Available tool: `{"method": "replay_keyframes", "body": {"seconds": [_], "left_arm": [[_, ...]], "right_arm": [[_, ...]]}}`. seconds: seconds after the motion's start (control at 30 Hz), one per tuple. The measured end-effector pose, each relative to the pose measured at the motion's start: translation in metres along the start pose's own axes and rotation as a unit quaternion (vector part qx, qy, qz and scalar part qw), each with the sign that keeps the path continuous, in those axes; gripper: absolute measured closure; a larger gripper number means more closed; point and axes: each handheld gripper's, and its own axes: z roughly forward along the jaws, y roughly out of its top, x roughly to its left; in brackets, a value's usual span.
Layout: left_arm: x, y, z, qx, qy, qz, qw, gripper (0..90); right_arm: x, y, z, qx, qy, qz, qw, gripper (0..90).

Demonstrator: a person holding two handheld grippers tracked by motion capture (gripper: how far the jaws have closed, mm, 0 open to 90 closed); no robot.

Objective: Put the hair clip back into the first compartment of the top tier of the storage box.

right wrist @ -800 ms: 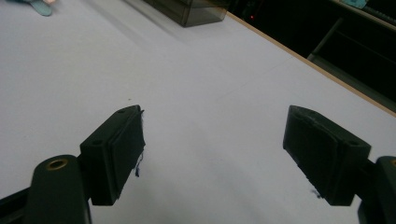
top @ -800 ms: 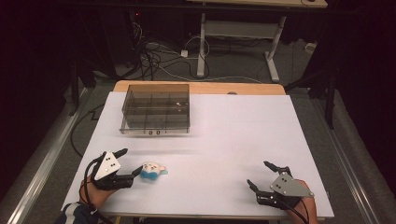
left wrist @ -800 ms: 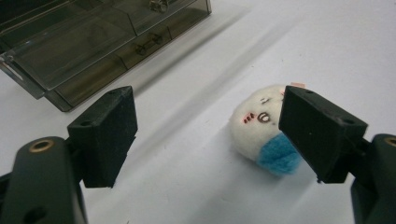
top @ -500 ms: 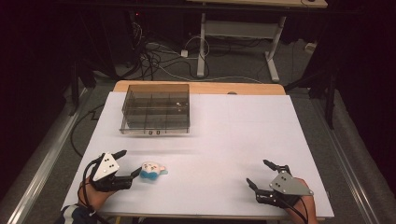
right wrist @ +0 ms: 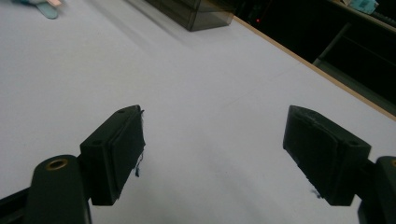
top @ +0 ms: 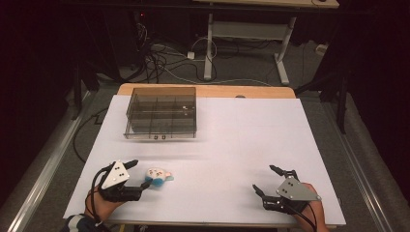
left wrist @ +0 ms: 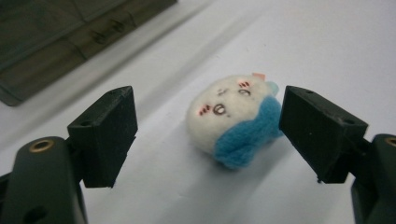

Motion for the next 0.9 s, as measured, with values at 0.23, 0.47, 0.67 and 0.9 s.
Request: {"method": "replay_keyframes", "body": {"seconds": [0.23,0.47,0.67,0.9], "left_arm": [[-0.002,0.002,0.015,0.029,-0.021,0.008,0.9993,18.8],[0.001,0.009,0.032,0.054,-0.050,0.019,0.9971,18.7],[-0.002,0.014,0.041,0.067,-0.062,0.041,0.9950,19.6],[0.000,0.014,0.036,0.060,-0.073,0.048,0.9944,30.3]], "right_arm": [[0.001,-0.001,0.001,0.005,0.001,-0.002,1.0000,21.1],[0.002,-0.003,-0.001,0.010,0.000,-0.003,0.9999,21.1],[0.002,-0.006,-0.007,0.013,-0.007,0.002,0.9999,21.1],[0.002,-0.007,-0.010,0.015,-0.012,0.002,0.9998,21.1]]}}
